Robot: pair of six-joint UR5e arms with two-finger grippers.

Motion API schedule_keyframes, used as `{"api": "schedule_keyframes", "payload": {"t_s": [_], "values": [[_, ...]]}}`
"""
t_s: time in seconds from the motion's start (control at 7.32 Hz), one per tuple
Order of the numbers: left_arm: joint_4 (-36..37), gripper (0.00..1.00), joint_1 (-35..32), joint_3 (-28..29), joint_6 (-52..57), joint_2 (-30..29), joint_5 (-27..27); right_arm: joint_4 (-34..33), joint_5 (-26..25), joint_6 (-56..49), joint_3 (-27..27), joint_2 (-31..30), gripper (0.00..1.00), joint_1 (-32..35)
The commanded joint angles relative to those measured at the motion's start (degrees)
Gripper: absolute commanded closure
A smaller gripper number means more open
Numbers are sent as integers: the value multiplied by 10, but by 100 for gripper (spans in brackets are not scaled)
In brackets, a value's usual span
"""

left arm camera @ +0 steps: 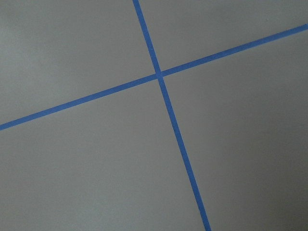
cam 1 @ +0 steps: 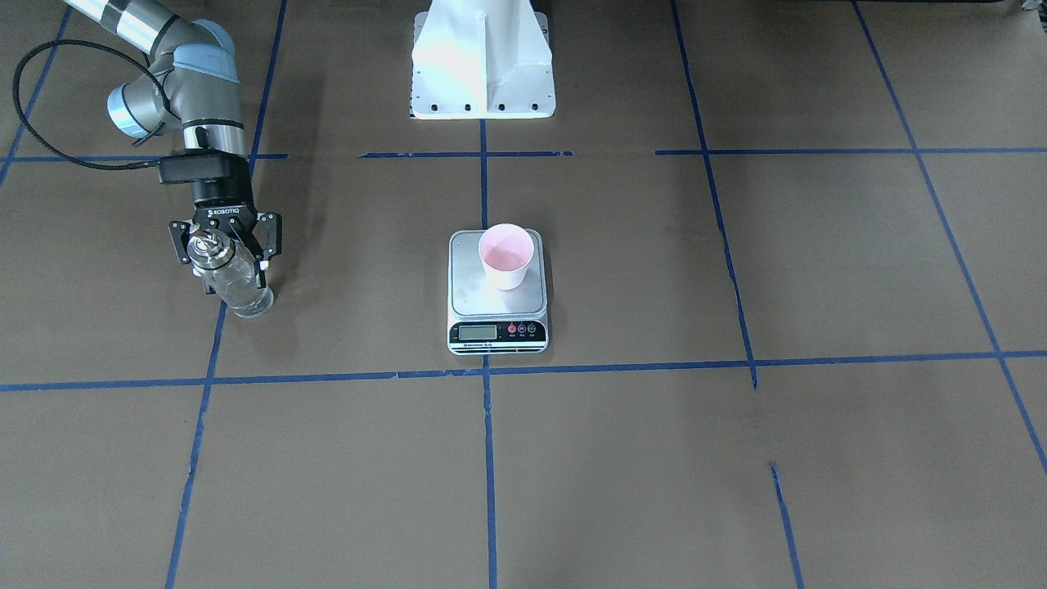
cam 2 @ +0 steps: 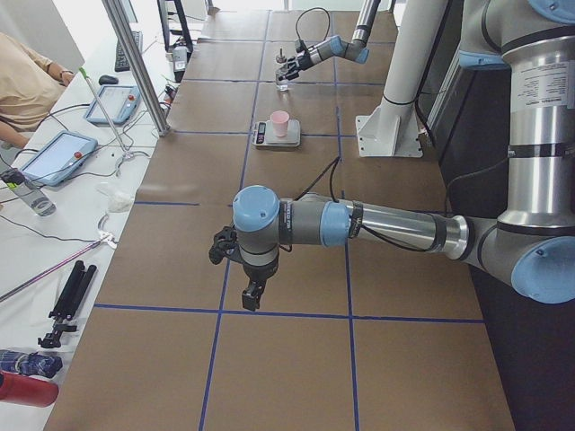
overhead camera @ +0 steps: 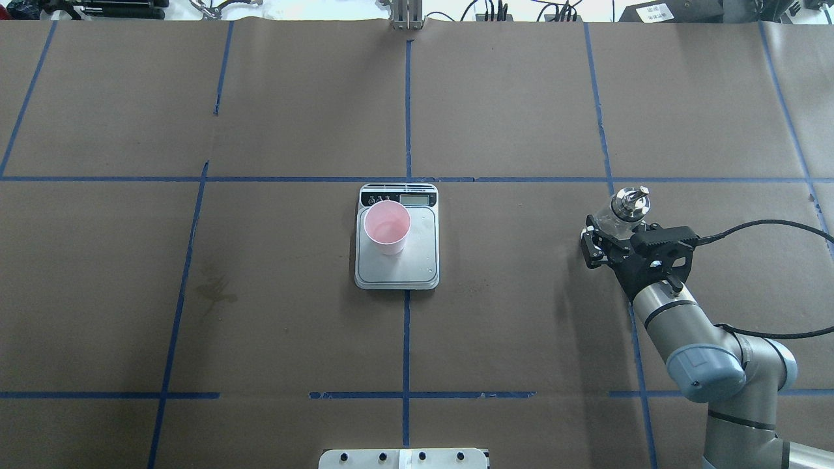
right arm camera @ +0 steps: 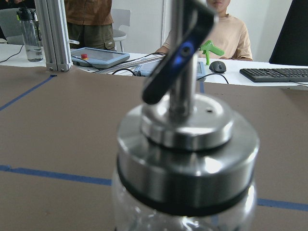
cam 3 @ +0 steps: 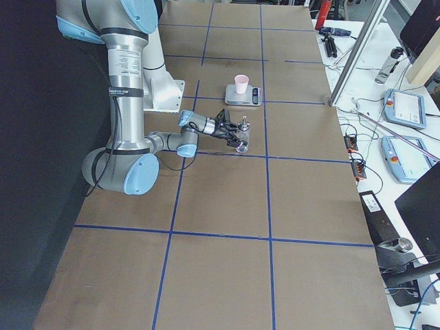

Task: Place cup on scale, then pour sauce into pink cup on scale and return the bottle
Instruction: 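Carry the upright bottle back to its starting spot and lower it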

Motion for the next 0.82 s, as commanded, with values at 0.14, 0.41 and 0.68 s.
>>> {"api": "schedule_keyframes", "payload": {"t_s": [0.14,0.41,0.68], "values": [[0,0,0,0,0,1,0,1,-6,0,5,-14,0,0],[0,0,0,0,0,1,0,1,-10,0,8,-13,0,0],[0,0,0,0,0,1,0,1,-20,1,11,-13,0,0]]}}
